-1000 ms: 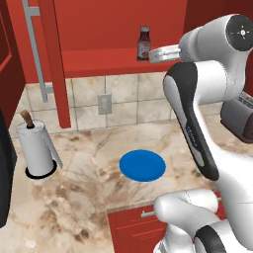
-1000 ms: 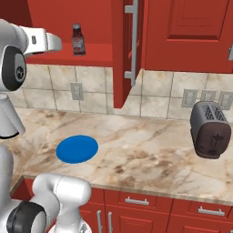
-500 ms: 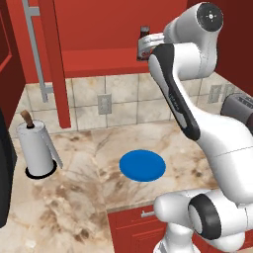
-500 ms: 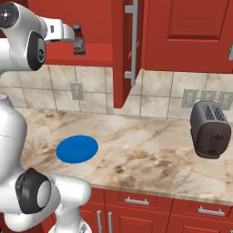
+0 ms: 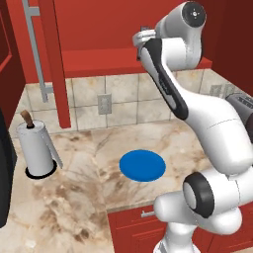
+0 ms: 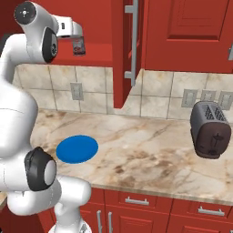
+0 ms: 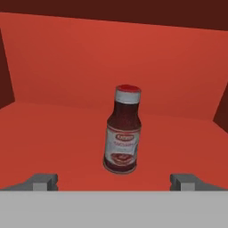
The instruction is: Move the hot dog bun to the plate on the dining table and place the condiment next to that plate. Then navigate to the fridge and take the sausage and place it on the plate as well.
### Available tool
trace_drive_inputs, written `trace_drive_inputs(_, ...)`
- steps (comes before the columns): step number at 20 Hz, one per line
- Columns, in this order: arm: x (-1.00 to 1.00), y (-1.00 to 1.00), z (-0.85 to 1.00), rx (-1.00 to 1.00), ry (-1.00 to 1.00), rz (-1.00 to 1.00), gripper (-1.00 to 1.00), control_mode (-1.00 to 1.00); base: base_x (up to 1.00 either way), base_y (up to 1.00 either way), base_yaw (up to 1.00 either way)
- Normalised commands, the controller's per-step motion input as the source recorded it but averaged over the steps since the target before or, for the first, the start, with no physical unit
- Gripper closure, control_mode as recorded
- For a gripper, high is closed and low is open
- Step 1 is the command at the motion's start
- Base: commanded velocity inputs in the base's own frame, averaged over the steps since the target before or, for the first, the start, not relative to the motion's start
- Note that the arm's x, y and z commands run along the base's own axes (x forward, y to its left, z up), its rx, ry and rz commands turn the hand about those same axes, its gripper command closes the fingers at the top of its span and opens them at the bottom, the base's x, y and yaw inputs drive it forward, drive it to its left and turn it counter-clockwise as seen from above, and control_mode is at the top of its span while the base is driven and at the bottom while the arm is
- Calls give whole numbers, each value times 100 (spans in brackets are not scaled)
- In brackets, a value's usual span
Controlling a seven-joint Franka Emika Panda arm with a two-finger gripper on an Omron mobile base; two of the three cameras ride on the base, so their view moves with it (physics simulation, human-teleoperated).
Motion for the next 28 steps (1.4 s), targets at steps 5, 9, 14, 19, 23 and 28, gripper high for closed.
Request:
trace_drive_inputs(5,66,0,0,0,0,0,-100,-100,0,0,0)
trace_drive_inputs(9,54,0,-1,0,0,0,-100,-100,0,0,0)
trace_drive_inputs(14,49,0,-5,0,1,-1,-100,-100,0,0,0)
trace_drive_inputs(19,25,0,-6,0,1,-1,-100,-100,0,0,0)
trace_drive_inputs(23,13,0,-10,0,0,0,-100,-100,0,0,0)
trace_drive_inputs(28,24,0,-21,2,1,-1,-100,-100,0,0,0)
